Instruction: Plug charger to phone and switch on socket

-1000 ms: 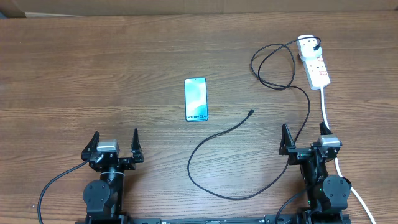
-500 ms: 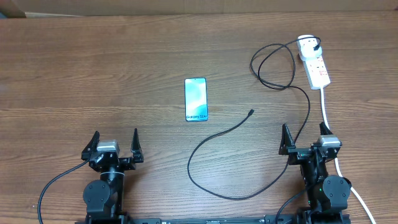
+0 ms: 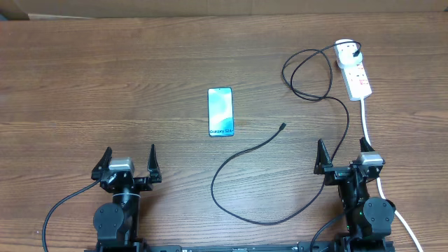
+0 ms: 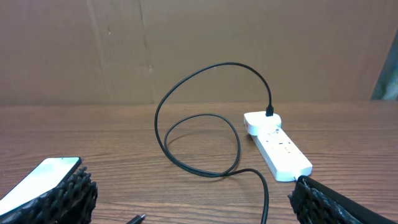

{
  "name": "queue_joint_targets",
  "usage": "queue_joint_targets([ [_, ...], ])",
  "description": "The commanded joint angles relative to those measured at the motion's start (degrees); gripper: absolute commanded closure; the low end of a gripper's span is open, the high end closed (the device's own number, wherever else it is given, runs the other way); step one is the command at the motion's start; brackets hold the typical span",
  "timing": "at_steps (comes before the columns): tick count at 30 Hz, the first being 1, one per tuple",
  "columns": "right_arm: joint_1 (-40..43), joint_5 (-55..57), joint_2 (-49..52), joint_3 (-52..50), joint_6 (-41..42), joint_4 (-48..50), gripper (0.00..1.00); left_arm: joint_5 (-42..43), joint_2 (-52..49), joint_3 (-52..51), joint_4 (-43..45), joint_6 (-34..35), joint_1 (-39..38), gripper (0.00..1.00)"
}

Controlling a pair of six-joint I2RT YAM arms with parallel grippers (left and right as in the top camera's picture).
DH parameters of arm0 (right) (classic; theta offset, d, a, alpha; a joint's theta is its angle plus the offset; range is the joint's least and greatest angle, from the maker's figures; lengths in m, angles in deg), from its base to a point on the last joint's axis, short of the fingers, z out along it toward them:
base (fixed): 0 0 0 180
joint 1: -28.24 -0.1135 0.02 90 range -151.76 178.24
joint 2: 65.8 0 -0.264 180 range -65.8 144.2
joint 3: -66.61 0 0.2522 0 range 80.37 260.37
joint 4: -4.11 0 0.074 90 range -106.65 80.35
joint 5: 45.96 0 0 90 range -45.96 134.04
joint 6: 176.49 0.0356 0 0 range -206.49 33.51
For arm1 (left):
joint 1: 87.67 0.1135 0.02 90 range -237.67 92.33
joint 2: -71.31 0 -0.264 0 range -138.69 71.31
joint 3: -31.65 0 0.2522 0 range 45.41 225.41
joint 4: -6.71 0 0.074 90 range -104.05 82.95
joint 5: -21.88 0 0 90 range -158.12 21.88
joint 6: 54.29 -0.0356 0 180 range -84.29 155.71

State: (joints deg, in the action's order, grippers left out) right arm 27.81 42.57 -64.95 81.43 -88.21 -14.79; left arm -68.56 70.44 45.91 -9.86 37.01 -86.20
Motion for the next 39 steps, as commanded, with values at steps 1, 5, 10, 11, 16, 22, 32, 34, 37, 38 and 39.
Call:
queue_joint_targets([
  [1, -0.2, 0.33, -0.5, -0.59, -0.26, 0.33, 0.0, 4.33, 0.61, -0.17, 3.48, 0.44, -0.39, 0.0],
  [5, -0.2, 0.35, -0.5, -0.59, -0.26, 0.33, 0.0, 16.33, 0.61, 0.7, 16.17, 0.48, -0.39, 0.0],
  [10, -0.2, 0.35, -0.5, -0.59, -0.26, 0.33, 0.0, 17.49, 0.61, 5.49, 16.7, 4.04, -0.39, 0.0],
  [11, -0.2, 0.35, -0.5, -0.59, -0.26, 0.33, 0.0, 17.51, 0.61, 6.99, 15.74, 4.09, -0.39, 0.0],
  [16, -0.2, 0.33, -0.5, -0.59, -0.26, 0.33, 0.0, 19.91, 0.24, 16.68, 10.91, 4.07, -0.39, 0.01],
  [22, -0.2, 0.35, -0.5, -0.59, -0.26, 0.33, 0.0, 22.32, -9.22, 36.3, -8.76, 1.86, -0.39, 0.0],
  [32, -0.2, 0.35, -0.5, -0.59, -0.26, 0.33, 0.0, 48.92, -30.29, 62.93, -27.76, -3.5, -0.39, 0.01],
  [34, -0.2, 0.33, -0.5, -0.59, -0.26, 0.35, 0.0, 51.58, -31.76, 63.8, -25.77, -1.64, -0.39, 0.0],
  [37, -0.2, 0.35, -0.5, -0.59, -0.26, 0.33, 0.0, 47.8, -34.71, 66.53, -27.17, 5.05, -0.39, 0.0],
  [38, -0.2, 0.35, -0.5, -0.59, -0.26, 0.33, 0.0, 45.55, -35.98, 68.04, -29.03, 6.62, -0.39, 0.0],
  [39, -0.2, 0.35, -0.5, -0.59, -0.26, 0.33, 0.0, 43.67, -37.48, 69.94, -31.43, 7.89, -0.39, 0.0],
])
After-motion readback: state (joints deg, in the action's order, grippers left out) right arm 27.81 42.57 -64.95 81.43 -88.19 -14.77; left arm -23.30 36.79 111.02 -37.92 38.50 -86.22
